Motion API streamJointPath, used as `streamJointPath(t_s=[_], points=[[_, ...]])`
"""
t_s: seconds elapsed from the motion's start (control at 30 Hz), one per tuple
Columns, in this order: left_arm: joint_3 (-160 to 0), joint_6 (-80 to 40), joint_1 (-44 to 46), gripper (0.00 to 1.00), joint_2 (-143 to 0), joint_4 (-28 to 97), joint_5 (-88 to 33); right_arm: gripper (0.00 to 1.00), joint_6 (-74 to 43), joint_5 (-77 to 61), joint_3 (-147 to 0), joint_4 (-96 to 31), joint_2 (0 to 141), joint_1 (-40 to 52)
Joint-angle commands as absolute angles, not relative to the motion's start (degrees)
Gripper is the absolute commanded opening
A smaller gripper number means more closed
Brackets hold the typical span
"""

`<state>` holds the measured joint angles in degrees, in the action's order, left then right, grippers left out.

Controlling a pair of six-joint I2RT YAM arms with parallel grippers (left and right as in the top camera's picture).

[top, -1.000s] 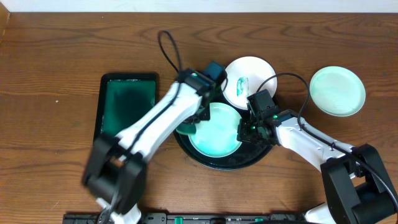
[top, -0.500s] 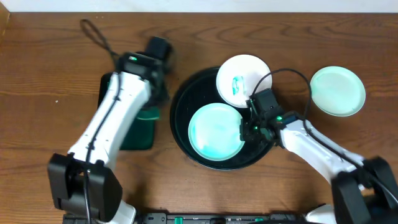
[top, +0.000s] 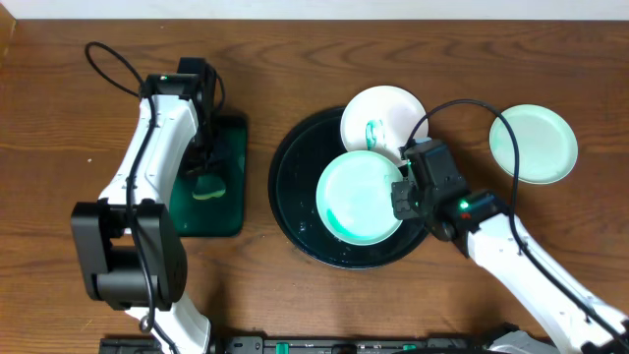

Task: Clean dirty plates on tray and stack at the side
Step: 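Lift the cleaned plate off the black tray with the right gripper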

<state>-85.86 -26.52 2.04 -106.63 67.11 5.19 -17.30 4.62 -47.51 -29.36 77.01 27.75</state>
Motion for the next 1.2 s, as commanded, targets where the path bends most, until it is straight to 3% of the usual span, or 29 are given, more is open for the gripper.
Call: streamJointPath(t_s=[0.0, 0.6, 1.17], points=[[-86.0, -25.28, 2.04, 0.07, -107.98, 67.4, 4.45, 0.01, -12.84, 17.39, -48.01, -29.06, 72.82, 32.53], [-85.82, -25.26, 2.04, 0.07, -108.05, 67.02, 4.45, 0.01, 1.34, 51.75, -54.68, -28.8, 70.39, 47.72], [-85.82, -25.26, 2.04, 0.07, -108.07, 67.0, 4.45, 0.01, 34.89, 67.11, -54.85, -16.23, 70.39, 54.04]])
